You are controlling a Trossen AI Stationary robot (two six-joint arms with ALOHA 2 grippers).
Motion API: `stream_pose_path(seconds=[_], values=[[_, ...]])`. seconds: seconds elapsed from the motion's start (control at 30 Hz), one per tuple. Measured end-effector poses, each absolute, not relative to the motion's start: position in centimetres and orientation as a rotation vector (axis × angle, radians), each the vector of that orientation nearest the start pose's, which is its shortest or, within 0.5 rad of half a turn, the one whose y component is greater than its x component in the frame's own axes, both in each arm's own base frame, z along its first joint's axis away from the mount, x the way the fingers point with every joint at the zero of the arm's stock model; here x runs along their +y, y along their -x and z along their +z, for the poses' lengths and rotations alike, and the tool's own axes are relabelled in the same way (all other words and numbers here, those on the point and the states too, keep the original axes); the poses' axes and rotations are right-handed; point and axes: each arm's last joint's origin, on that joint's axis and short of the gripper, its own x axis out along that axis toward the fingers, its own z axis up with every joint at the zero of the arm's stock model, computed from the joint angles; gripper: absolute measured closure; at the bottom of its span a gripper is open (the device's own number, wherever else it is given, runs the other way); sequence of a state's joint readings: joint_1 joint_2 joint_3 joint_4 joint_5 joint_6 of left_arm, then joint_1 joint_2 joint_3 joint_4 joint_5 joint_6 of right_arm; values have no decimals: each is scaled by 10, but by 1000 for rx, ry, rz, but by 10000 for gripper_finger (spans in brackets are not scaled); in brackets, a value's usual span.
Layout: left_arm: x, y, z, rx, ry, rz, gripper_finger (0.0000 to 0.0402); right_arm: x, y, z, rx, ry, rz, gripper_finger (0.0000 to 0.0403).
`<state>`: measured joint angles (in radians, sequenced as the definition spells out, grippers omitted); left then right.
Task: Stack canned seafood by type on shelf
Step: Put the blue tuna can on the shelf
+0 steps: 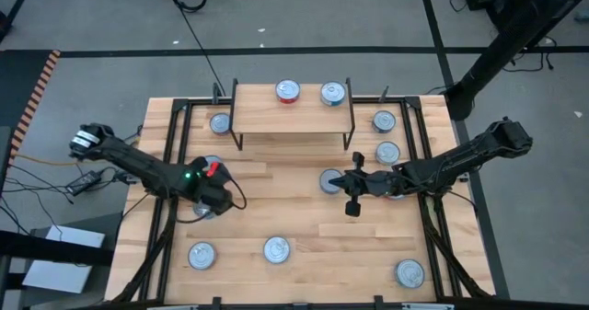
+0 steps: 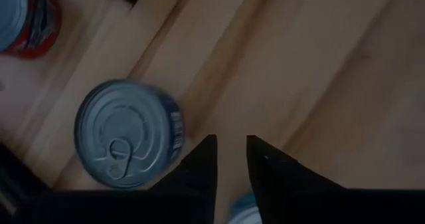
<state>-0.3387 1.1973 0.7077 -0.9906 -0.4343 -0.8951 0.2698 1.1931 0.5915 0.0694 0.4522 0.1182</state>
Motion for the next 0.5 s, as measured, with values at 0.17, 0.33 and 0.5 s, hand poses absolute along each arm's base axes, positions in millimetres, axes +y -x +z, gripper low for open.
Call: stream_pose_path(seconds=[0.17, 0.33, 0.5], values=[[-33, -167, 178, 1222, 213, 733, 281, 49, -236, 214, 466, 109, -207, 398], [-22, -168, 170, 1241, 220, 773, 260, 44, -237, 215, 464, 122, -221, 398], [-11, -167, 164, 1258, 209, 776, 257, 43, -238, 215, 465, 122, -228, 398]])
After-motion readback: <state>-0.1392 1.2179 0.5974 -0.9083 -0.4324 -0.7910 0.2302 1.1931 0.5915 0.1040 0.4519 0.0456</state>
